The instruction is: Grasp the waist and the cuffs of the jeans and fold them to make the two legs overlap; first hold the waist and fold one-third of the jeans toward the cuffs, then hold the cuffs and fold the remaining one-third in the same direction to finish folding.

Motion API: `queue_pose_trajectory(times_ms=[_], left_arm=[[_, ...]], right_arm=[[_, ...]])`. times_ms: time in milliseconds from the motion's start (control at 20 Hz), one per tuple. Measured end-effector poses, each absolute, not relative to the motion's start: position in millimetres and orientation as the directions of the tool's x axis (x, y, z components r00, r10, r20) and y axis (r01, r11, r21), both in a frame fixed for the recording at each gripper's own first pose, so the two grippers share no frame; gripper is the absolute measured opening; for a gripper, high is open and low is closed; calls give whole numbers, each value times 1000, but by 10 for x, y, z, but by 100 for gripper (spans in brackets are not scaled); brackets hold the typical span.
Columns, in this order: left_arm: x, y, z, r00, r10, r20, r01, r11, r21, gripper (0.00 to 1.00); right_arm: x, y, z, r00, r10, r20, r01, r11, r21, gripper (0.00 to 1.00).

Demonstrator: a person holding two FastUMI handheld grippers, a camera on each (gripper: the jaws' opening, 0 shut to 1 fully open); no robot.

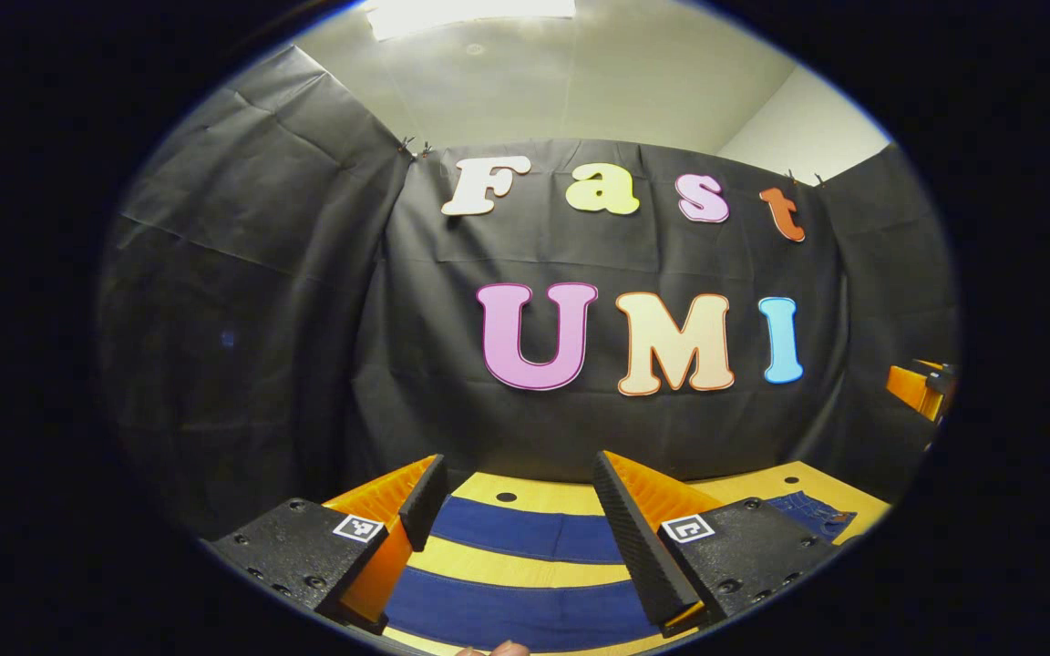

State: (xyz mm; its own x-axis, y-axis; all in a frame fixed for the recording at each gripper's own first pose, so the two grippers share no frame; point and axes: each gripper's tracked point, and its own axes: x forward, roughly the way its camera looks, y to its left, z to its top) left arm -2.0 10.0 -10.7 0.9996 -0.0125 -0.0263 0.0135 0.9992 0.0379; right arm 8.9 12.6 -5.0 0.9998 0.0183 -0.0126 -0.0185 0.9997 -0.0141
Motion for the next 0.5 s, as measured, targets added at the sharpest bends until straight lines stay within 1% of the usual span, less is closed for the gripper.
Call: queue_pose_trajectory(times_ms=[100, 200, 300, 400, 450, 500], left_arm=[[-11, 126, -147, 999, -12, -34, 14, 999, 42, 92], [-10, 187, -210, 999, -5, -47, 7, 999, 45, 92], [-3, 215, -271, 998, 1, -62, 2, 999, 42, 95], [-12, 247, -304, 998, -1, -69, 4, 999, 44, 95], [-14, 268, -330, 997, -4, -75, 7, 999, 46, 93], [-18, 294, -365, 997, -10, -82, 15, 998, 53, 95]], right_arm=[[101, 155, -81, 1000, 25, -19, -25, 999, -21, 97], [109, 171, -118, 999, 26, -26, -27, 999, -25, 97], [100, 185, -141, 999, 25, -28, -26, 999, -28, 98], [103, 194, -151, 999, 21, -27, -22, 999, -30, 98], [93, 199, -169, 999, 19, -27, -20, 999, -29, 98], [92, 204, -180, 999, 17, -27, -17, 999, -27, 97]])
